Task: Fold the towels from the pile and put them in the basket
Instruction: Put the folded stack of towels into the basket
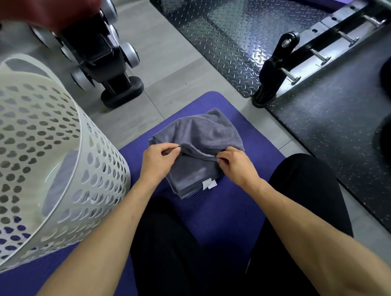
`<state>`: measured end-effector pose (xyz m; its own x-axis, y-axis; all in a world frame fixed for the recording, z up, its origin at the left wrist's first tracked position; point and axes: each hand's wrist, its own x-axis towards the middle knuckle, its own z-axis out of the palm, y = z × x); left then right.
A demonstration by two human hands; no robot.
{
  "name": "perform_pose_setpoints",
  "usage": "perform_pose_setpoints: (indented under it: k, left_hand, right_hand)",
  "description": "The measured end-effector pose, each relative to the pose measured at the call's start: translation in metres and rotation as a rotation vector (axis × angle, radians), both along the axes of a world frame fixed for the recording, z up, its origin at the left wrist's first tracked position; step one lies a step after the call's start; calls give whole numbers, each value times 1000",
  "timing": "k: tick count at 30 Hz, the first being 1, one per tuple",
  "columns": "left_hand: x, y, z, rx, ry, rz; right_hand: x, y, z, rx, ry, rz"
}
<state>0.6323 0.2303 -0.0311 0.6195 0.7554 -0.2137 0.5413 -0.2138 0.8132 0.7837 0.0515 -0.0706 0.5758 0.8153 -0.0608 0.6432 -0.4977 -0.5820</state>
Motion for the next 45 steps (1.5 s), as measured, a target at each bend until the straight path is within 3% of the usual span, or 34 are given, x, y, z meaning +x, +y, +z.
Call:
perform_pose_setpoints:
  k: [4,12,17,20,23,26,29,33,36,40,45]
  left_hand:
    - [-5,-8,5,61,-30,-39]
    - [-21,-15,23,227,-273,-54]
    - [-49,-7,5,188,-114,-215]
    - [-72,-14,-14,86,-18,-200]
    - [-81,-25,-28,-45,12,-23]
    - [-71,-39,-29,-304,16,147]
    - [-58,-46,-36,-396,52,188]
    - [-56,-37,-41,-269,123,202]
    - [-45,-17,-21,40,50,212]
    - [-10,19,-5,335,0,14]
    - [48,55,-13,411,228,-375]
  right_hand:
    - [-4,-10,25,149,180,-16]
    - [-63,-3,49,252,204,41]
    - [-89,8,43,218,242,-16]
    - [-88,-4,38,132,332,-32]
    - [-77,-18,35,112,364,-112]
    - [-67,-21,36,116,401,-201]
    - [-58,-16,40,100,419,-200]
    - [-38,-13,40,59,397,-211]
    - [-8,-4,41,81,331,-252]
    - [30,15,32,13,243,-226]
    - [51,22,11,-114,241,-155]
